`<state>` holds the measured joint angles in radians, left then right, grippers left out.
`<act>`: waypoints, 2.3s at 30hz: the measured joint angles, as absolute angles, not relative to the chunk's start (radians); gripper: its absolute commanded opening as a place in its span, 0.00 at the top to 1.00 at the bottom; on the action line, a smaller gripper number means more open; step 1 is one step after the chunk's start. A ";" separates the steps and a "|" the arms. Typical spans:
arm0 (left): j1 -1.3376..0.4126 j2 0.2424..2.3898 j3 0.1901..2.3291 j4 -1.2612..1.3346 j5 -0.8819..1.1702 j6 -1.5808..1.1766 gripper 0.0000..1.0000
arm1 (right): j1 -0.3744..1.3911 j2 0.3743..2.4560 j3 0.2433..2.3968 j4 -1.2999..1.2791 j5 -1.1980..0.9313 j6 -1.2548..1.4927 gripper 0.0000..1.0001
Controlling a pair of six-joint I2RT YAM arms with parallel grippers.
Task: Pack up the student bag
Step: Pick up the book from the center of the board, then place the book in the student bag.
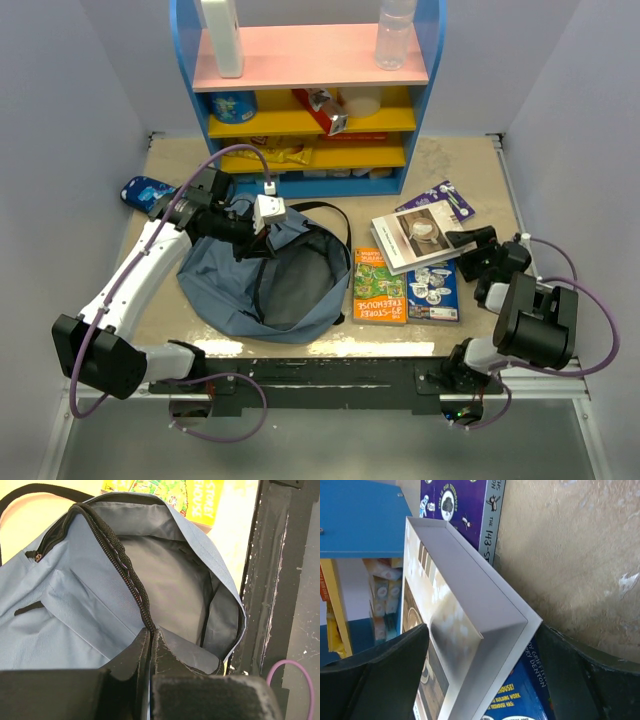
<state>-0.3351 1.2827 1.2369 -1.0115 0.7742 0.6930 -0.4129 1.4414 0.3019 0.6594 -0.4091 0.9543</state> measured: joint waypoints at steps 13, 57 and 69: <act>-0.335 1.283 1.237 -1.013 0.774 0.693 1.00 | -0.418 1.440 0.262 0.780 -0.450 1.050 0.72; -0.336 1.283 1.378 -1.018 0.834 0.600 1.00 | 0.299 1.043 0.462 0.162 -0.347 1.155 0.74; -0.351 1.245 1.350 -1.039 0.880 0.624 1.00 | 0.641 1.323 0.593 0.315 -0.123 1.262 0.76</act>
